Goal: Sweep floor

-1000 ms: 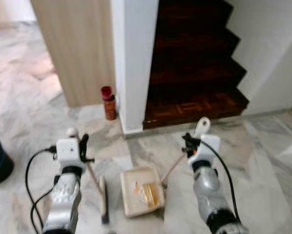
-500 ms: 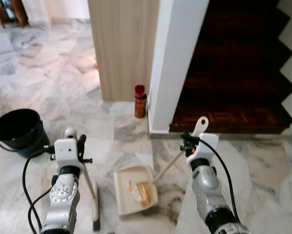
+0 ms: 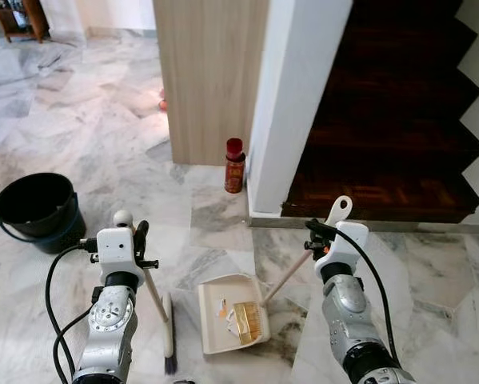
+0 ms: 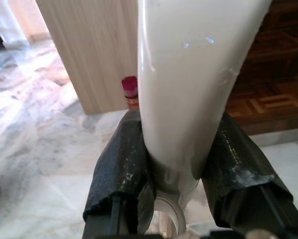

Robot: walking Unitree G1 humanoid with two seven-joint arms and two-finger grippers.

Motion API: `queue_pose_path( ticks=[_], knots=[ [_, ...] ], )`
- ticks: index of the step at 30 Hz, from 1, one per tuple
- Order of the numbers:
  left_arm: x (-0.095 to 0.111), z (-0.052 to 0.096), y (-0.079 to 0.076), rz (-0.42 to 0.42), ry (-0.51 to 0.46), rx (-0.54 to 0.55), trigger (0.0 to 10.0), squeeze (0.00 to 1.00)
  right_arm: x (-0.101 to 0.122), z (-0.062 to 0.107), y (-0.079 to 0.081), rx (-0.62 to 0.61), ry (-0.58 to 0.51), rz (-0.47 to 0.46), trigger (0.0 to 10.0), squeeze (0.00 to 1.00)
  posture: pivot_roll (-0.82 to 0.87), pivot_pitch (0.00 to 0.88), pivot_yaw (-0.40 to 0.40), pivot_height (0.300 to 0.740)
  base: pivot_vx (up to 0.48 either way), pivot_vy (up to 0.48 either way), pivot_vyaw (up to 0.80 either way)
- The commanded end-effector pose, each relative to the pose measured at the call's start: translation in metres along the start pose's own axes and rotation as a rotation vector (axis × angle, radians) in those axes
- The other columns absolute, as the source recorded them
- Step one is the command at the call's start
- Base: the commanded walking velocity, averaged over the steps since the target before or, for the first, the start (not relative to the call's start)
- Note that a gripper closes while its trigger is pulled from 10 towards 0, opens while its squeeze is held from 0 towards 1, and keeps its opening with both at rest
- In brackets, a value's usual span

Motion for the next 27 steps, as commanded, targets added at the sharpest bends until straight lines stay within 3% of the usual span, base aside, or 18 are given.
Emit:
queue_pose_path(
  ticks=[1, 27],
  knots=[
    [0.0107, -0.004, -0.0004, 0.001, -0.038, 0.001, 10.0, 0.0, 0.0082, -0.0033, -0.0043, -0.016, -0.025, -0.013, 10.0, 0.0, 0.07, 0.058, -0.062, 0.74, 0.0, 0.292, 0.0],
    [0.0081, -0.0016, -0.0024, 0.007, -0.03, -0.002, 10.0, 0.0, 0.0073, -0.0022, -0.0028, 0.001, -0.025, -0.012, 10.0, 0.0, 0.06, 0.024, -0.057, 0.74, 0.0, 0.295, 0.0]
  ],
)
Point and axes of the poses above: a point about 5 cm out from each wrist's last joint towards the gripper, its own z axis pointing back from the gripper into the wrist, its own x axis along the axis of the wrist's last joint, y = z × x, the point moved 4 cm from there along -z, pointing out of the wrist towards the gripper, and after that the axes turned 11 degrees about -z, right-handed, at the moved point
